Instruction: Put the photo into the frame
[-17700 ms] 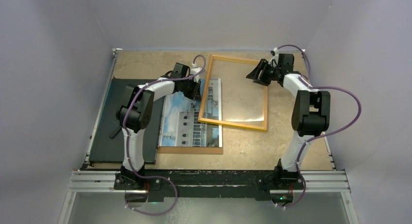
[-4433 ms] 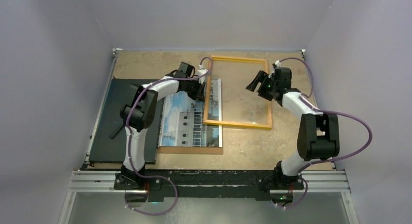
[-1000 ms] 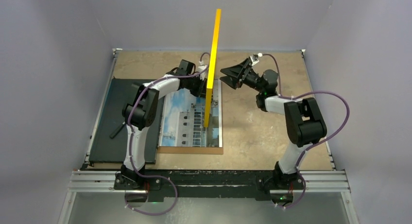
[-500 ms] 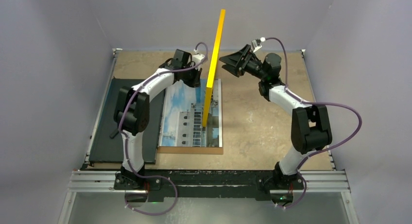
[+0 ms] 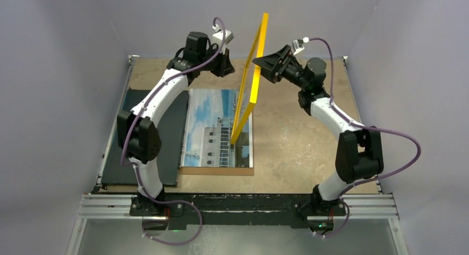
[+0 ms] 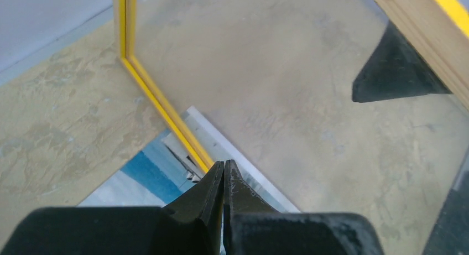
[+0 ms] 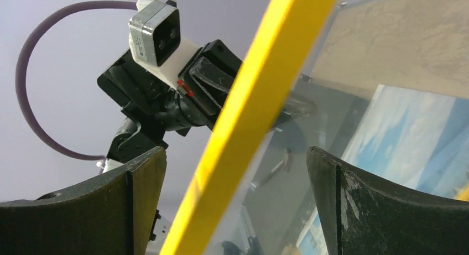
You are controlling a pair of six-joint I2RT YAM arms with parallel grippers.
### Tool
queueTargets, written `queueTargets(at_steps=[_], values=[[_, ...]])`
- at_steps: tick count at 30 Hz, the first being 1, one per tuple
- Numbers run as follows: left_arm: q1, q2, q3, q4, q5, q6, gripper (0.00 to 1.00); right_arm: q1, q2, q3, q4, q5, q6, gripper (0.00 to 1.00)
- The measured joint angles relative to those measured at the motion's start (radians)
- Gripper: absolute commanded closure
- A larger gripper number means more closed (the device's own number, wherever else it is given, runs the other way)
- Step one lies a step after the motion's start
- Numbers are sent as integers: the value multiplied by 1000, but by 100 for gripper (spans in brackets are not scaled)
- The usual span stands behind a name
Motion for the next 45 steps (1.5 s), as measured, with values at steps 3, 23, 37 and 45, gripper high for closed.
queueTargets(at_steps=[3,23,37,45], values=[[0,-21,0,10,36,-37,87,0,-20,0,-3,3,3,1],[-1,-68,-8,168,309,-356,33,-2,-30,59,-166,25,-35,1],[-102,-70,38,34,322,-266,29,-2,-26,59,-144,25,-9,4],[-159,-90,94,-132,150,-73,33,-2,-24,59,-141,24,7,6]])
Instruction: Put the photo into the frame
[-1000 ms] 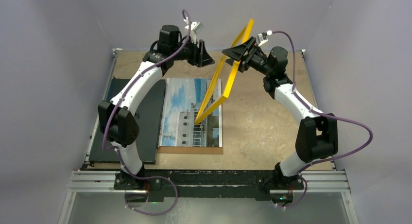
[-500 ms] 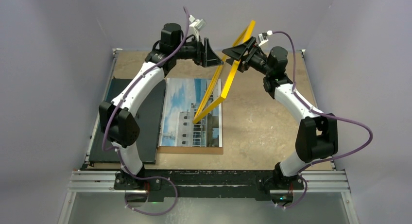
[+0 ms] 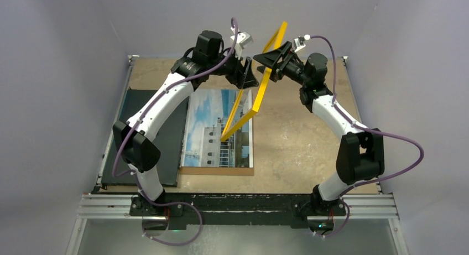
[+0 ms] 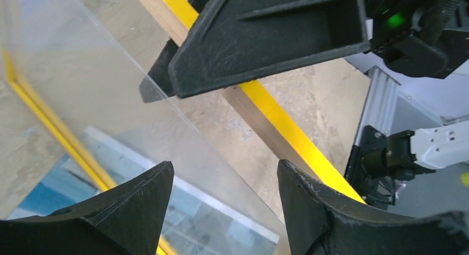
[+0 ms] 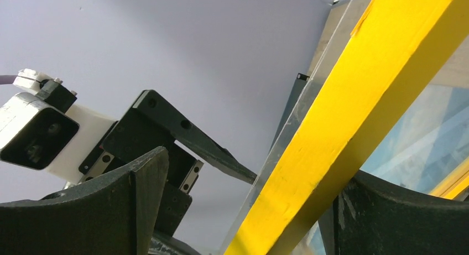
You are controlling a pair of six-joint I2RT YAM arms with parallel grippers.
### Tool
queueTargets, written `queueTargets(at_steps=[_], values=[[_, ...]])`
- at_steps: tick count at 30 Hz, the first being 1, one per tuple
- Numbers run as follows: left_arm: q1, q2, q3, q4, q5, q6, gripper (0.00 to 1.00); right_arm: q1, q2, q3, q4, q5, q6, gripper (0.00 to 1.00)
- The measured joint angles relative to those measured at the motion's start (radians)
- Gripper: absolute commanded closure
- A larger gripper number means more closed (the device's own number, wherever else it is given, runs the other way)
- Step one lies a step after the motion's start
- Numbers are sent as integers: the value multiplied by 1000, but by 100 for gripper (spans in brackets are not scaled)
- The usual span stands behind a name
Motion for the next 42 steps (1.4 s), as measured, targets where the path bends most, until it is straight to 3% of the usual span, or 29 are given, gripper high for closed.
queueTargets(at_steps=[9,18,31,33,42], values=[[1,-22,0,-64,-77,72,38,0,0,0,5,-3,12,9],[1,-41,3,-84,-140,141,58,-2,0,-1,-7,-31,6,11],[1,-41,81,-190,-245,219,74,-32,-35,-24,-193,-47,-117,15],[1,-41,91,-200,-258,232,72,-38,-50,-33,-215,-45,-133,18],[1,-50,34,-221,-218,268,44,-44,-90,-110,-206,-39,-152,41]])
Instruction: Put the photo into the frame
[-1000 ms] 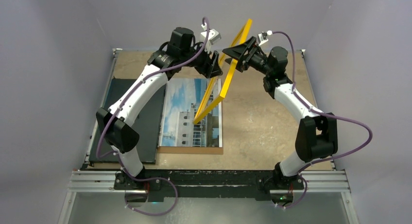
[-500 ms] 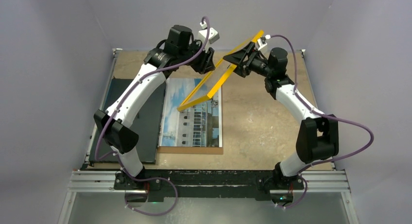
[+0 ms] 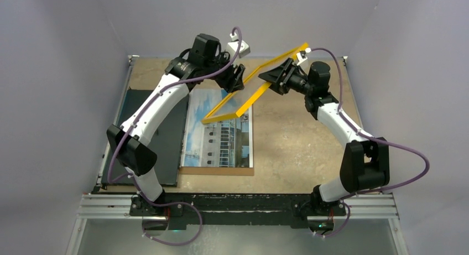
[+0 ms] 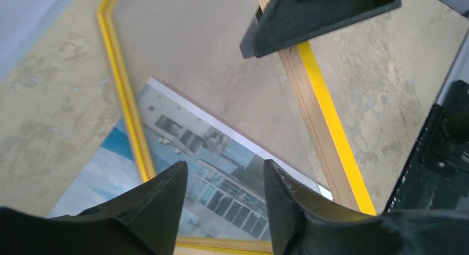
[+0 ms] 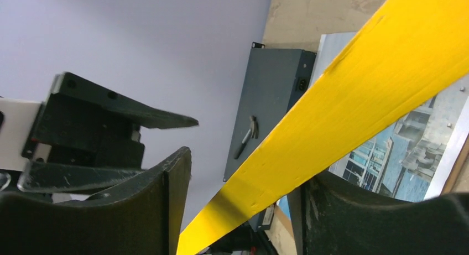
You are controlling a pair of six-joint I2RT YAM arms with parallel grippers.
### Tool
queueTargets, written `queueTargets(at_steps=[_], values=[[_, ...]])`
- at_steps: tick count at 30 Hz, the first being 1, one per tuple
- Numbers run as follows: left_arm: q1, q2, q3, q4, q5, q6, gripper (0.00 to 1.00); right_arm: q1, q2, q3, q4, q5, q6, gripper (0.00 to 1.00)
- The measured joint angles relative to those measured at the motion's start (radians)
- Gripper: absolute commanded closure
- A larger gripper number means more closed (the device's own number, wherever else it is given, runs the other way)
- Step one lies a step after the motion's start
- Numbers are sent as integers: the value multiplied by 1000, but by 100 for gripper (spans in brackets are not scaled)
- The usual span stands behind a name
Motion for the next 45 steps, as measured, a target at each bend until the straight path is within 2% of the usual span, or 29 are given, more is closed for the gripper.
queueTargets(at_steps=[5,7,9,12,18,22,26,33,36,40,43,45], values=[[0,-4,-88,26,90,-64,34,-6,0,-35,16,10,16,63],[0,-4,-102,54,128,-105,33,-12,0,-39,19,-2,40,66],[0,-4,-107,88,163,-141,33,-18,-1,-39,27,-25,64,65],[0,-4,-107,130,194,-175,32,-21,-3,-39,48,-37,55,54],[-9,-9,-139,183,225,-220,32,-34,-3,-31,56,-34,33,55],[-32,-10,-142,184,214,-222,32,-42,-3,21,-6,-40,11,58],[-50,-11,-130,184,200,-201,33,-42,-3,74,-41,-40,-27,64],[-39,-11,15,127,209,-213,33,-69,-5,92,-103,-83,-32,75],[-3,-11,86,132,254,-252,33,-81,4,158,-204,-103,-56,79],[90,-12,102,157,279,-269,34,-87,7,227,-264,-151,-90,82],[161,-13,46,182,259,-251,37,-87,0,228,-281,-198,-96,82],[195,-15,-45,209,230,-225,38,-87,-5,216,-293,-230,-98,82]])
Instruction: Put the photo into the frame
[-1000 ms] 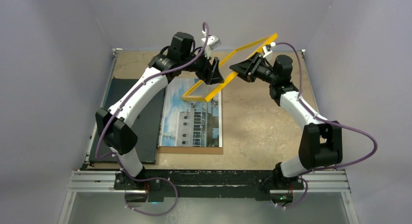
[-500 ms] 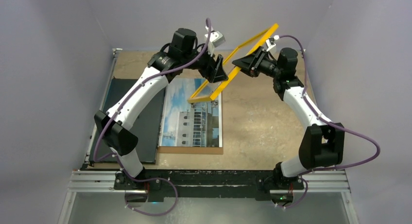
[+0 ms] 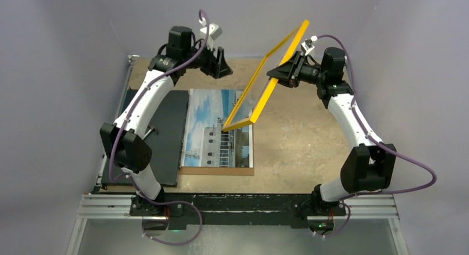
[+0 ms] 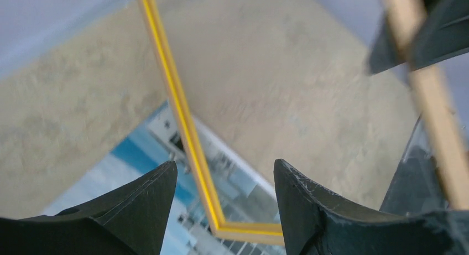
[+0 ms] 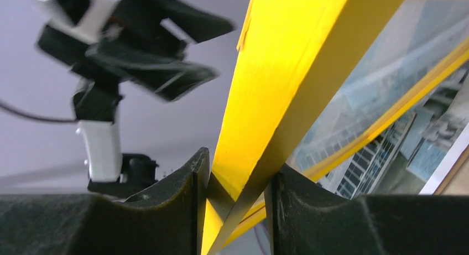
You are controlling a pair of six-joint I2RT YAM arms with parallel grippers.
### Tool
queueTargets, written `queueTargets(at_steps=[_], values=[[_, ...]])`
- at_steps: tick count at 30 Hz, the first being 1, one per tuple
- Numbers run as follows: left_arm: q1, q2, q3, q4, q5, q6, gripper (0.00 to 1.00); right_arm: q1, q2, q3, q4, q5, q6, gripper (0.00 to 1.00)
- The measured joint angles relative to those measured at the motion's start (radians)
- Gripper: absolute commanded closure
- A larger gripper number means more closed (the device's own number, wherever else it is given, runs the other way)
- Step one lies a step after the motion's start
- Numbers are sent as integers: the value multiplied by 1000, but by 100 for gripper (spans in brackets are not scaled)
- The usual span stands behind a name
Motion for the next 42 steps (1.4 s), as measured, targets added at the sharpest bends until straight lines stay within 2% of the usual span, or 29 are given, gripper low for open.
queueTargets(at_steps=[7,10,18,22,28,34,39,41,42], values=[[8,56,-374,69,-65,58,44,0,-35,-50,-60,-65,1,83],[6,88,-506,98,-88,90,47,0,-45,-50,-77,-74,-3,79],[4,70,-819,301,-29,100,50,0,-48,-40,-193,-73,-56,53],[-12,35,-882,361,7,100,50,0,-14,-18,-225,-43,-118,37],[-52,17,-912,449,47,98,50,0,13,-5,-240,16,-161,29],[-101,17,-937,492,71,63,50,-2,37,4,-199,61,-139,28],[-143,17,-941,536,82,23,50,-3,77,26,-145,64,-104,33],[-148,17,-940,547,88,13,47,-3,87,31,-130,63,-94,36],[-147,17,-939,548,88,10,42,-3,89,31,-121,62,-87,37]])
